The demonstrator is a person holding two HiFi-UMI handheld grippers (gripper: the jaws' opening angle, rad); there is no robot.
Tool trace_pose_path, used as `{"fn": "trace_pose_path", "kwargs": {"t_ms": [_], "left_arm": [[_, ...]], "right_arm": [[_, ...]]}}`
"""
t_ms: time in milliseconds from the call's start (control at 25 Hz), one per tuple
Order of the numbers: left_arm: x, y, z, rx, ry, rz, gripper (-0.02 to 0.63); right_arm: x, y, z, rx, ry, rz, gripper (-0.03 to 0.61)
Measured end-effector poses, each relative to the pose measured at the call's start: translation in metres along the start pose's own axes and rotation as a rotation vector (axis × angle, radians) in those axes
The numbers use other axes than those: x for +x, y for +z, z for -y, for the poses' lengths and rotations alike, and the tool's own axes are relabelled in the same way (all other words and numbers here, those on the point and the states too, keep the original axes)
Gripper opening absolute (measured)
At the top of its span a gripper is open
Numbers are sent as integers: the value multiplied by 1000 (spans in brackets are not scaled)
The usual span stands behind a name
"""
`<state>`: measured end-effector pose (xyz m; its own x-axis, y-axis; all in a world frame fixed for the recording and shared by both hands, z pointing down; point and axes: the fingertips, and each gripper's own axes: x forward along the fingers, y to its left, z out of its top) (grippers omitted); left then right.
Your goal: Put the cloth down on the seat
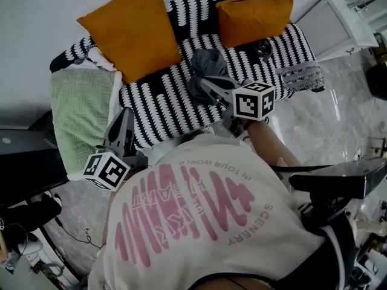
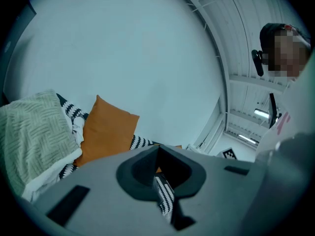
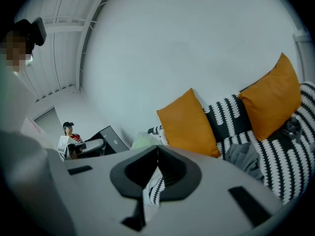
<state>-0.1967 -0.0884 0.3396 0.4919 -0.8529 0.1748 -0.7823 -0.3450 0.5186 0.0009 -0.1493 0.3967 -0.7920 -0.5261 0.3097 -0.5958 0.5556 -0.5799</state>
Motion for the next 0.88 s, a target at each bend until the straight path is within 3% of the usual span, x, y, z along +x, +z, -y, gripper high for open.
{"fn": "trace_pose_path", "kwargs": {"t_ms": [240, 880], "left_arm": [[2, -1, 0, 2, 0, -10, 9], [-4, -6, 3, -1, -7, -10, 9]], "right_arm": [[3, -5, -6, -96, 0, -48, 11], [1, -12, -9, -86, 4, -45, 11]]}}
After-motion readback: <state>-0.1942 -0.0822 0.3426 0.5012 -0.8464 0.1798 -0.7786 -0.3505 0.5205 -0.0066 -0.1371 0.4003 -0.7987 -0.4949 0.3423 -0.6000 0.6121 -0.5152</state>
